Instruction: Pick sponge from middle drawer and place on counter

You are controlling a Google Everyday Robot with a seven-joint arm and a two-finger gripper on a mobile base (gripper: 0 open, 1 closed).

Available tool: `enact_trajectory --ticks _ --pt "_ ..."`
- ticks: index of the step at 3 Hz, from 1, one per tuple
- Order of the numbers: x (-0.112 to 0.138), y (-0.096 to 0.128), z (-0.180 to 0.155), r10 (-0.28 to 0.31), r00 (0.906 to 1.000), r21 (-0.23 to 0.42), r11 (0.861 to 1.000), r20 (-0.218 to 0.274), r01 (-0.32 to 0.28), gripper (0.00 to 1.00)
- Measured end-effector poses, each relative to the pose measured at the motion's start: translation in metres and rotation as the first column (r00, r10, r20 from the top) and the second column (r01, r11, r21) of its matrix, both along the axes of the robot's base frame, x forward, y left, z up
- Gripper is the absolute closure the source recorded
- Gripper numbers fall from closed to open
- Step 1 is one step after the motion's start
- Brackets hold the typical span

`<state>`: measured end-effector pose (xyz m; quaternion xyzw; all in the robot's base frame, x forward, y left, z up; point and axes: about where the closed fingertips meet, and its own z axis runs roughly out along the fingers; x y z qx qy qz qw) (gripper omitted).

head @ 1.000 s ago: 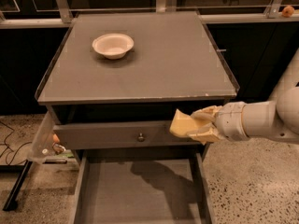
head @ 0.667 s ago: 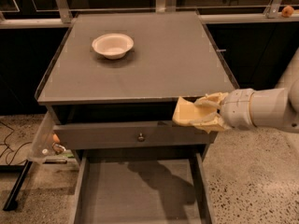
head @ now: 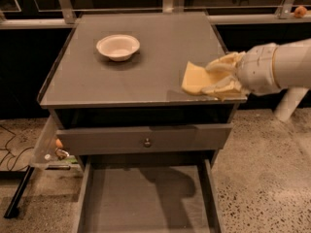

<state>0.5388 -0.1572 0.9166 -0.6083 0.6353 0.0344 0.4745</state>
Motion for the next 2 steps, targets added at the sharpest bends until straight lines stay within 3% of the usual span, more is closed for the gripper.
enact_trajectory --ticks 1,2 --pt "0.043 0.014 0.029 0.042 0.9991 -0.001 0.999 -0.008 -0.042 1.00" --pt "0.073 0.030 0.038 0.081 0.9961 0.014 0.997 -0.035 -0.080 1.00"
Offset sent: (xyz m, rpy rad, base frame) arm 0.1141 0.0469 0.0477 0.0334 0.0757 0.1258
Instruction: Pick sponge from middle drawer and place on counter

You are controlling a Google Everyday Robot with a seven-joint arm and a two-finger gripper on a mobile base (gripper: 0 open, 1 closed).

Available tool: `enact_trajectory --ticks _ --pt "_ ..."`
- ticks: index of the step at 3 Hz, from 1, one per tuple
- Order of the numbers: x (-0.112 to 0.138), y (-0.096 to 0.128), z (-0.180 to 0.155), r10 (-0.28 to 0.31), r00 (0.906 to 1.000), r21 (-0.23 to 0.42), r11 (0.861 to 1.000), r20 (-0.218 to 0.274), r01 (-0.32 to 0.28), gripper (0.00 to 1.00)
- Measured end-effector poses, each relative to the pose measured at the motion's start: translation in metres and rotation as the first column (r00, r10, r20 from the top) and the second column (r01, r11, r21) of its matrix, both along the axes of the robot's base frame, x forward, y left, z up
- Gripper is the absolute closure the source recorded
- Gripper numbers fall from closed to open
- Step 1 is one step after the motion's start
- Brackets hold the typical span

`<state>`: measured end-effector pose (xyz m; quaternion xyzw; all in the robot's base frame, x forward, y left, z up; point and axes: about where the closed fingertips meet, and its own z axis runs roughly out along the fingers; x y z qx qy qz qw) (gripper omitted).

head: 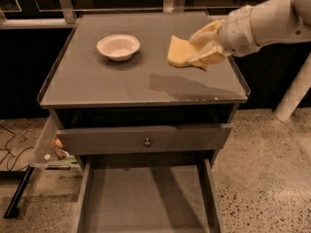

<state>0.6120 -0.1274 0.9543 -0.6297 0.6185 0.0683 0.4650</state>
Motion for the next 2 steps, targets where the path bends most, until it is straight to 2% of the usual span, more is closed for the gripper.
enact_trajectory --ticks 1,2 --pt "0.026 0.013 -0.002 0.023 0.9992 0.012 1.000 -0.032 -0.023 1.00" --pt "0.049 0.017 -0.008 0.022 0.9980 0.029 0.999 -0.060 -0.021 1.00"
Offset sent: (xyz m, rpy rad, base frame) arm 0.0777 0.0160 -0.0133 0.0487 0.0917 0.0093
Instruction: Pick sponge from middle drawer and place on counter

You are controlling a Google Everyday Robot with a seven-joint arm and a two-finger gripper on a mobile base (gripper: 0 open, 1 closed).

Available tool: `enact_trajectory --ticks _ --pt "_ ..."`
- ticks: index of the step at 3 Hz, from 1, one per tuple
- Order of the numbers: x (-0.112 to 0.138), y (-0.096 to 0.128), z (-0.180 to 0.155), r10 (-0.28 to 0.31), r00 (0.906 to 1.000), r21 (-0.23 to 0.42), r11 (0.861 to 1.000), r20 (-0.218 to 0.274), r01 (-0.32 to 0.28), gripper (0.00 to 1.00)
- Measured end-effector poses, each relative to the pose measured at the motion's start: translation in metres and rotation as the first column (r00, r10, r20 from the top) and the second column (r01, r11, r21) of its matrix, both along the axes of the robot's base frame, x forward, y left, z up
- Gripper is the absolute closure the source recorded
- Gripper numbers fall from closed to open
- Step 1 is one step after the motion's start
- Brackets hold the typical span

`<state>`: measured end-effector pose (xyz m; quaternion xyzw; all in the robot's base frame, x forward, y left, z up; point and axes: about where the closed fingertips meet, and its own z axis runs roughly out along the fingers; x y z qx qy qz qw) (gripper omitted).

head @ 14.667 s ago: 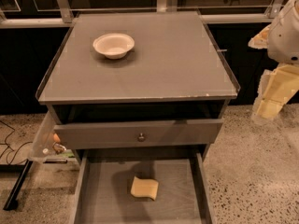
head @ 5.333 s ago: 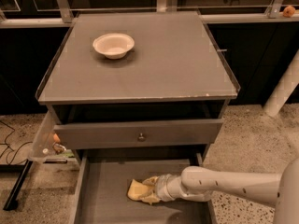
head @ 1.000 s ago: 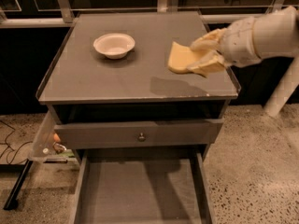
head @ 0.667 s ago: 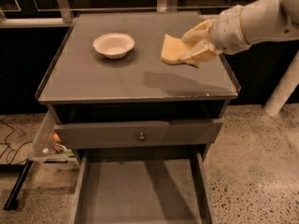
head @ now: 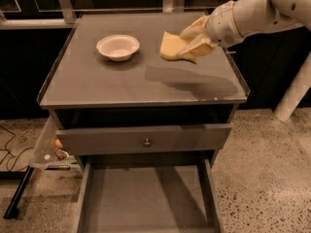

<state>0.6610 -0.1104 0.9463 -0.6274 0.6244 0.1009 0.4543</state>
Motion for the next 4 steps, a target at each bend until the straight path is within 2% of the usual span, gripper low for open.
enact_trajectory --ticks 1,2,3,4 --pt "0.024 -0.003 -0.015 -0.029 0.9988 0.023 0.999 -0.039 0.030 1.00" --pt "0.043 -0.005 -0.036 -0.088 0.9932 0.026 0.996 -0.077 0.090 1.00" --pt "0.055 -0.005 -0.060 -0.121 0.9850 0.046 0.991 -0.122 0.128 1.00" --pt "0.061 -0.001 -0.082 -0.126 0.9781 0.052 0.989 -0.166 0.136 1.00"
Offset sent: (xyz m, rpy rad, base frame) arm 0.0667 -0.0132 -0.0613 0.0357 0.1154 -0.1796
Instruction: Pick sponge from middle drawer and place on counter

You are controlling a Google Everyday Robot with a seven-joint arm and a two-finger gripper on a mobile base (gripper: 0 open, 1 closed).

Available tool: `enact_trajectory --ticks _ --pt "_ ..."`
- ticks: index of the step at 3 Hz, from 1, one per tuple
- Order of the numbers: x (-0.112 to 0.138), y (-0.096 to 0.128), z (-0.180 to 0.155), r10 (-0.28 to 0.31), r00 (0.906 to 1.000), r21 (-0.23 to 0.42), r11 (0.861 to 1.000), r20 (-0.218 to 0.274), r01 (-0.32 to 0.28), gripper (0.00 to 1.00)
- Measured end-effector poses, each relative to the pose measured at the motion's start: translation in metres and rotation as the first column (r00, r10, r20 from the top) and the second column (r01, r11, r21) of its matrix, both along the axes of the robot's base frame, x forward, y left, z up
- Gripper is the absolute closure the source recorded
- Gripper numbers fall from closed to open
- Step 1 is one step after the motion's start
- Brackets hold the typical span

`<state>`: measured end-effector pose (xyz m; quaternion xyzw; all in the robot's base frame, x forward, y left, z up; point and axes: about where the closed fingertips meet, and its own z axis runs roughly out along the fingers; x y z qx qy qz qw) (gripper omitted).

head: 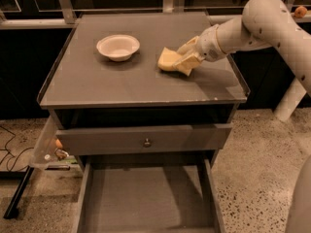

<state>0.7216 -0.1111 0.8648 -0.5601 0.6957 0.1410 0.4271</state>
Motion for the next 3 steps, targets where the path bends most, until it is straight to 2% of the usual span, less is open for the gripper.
enact_trajectory --ticks 1,3 --pt "0.0009 0.0008 -0.0036 -0.001 1.0000 0.002 1.000 -0.007 0.001 0.87" --pt "0.0009 0.0008 -0.0037 -0.001 1.0000 0.002 1.000 -0.007 0.001 0.40"
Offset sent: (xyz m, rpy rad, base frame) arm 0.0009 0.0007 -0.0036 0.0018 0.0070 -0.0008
